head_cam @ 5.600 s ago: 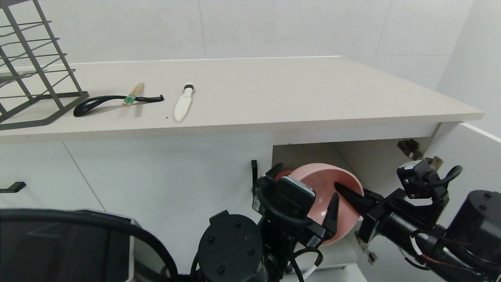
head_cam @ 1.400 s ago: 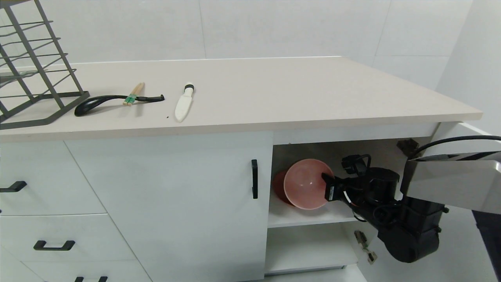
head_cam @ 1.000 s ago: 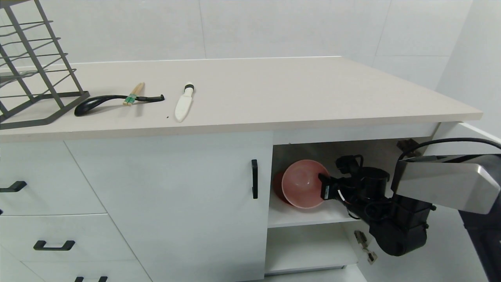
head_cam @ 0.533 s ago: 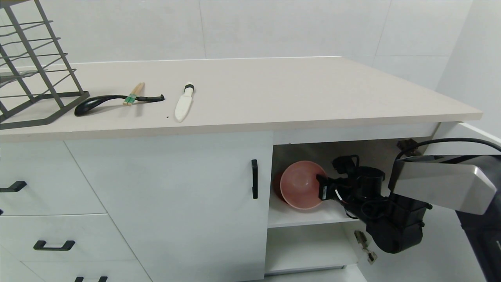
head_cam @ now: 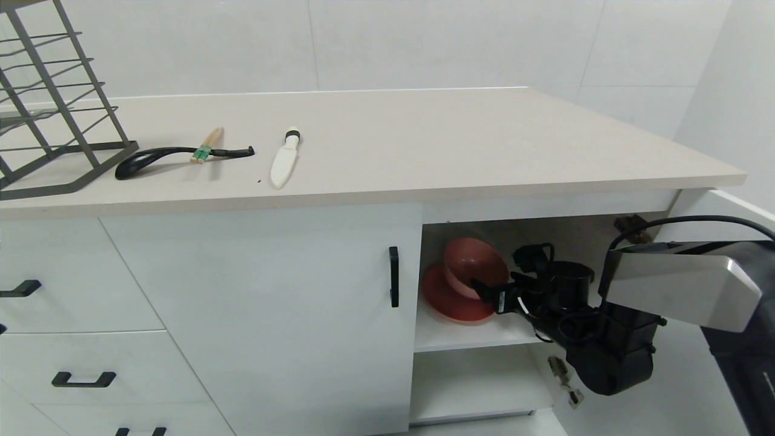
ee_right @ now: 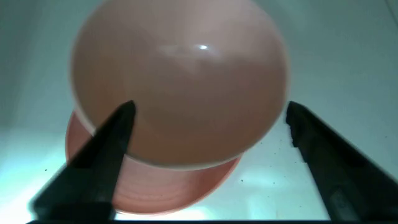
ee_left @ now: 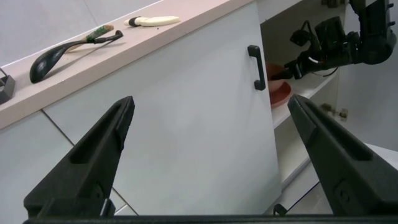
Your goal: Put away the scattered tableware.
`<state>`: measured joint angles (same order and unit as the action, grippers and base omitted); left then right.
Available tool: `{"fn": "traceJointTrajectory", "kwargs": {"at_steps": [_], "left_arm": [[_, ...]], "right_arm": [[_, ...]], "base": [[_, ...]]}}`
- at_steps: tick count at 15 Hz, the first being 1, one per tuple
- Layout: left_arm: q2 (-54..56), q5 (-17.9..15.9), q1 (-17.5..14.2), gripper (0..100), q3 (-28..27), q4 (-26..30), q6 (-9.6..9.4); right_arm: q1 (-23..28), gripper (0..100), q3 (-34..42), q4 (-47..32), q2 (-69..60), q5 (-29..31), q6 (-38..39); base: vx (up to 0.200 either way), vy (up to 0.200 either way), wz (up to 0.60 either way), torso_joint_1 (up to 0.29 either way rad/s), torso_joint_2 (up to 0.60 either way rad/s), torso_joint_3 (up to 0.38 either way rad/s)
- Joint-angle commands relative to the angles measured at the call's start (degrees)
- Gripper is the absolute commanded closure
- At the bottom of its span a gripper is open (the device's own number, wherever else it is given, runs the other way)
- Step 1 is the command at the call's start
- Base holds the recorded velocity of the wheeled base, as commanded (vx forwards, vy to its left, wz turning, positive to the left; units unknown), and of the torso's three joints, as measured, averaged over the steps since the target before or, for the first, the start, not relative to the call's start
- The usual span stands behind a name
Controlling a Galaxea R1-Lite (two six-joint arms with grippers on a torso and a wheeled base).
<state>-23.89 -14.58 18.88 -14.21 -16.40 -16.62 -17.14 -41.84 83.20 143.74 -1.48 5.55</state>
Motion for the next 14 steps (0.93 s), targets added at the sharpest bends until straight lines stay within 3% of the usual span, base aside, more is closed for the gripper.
{"fn": "traceJointTrajectory", "kwargs": {"at_steps": [1,5,9,14], "left_arm": [[-0.19,-0.01,0.01,0,-0.02,-0.04,0.0],[-0.28,-0.1,0.1,0,0.24,-0.04,0.0],[-0.36,-0.1,0.1,0,0.33,0.05,0.0],[-0.63,-0.1,0.1,0,0.68,0.05,0.09]], "right_arm": [[-0.17,0,0.18,0.21,-0.13,-0.02,-0.01],[-1.67,0,6.95,3.9,-5.22,-0.02,-0.27],[-7.03,0,25.49,6.8,-18.06,0.6,-0.8],[-8.96,0,38.23,6.8,-33.96,0.68,-0.89]], "base": [[0.0,0.0,0.0,0.0,0.0,0.0],[0.0,0.0,0.0,0.0,0.0,0.0],[0.0,0.0,0.0,0.0,0.0,0.0],[0.0,0.0,0.0,0.0,0.0,0.0]]}}
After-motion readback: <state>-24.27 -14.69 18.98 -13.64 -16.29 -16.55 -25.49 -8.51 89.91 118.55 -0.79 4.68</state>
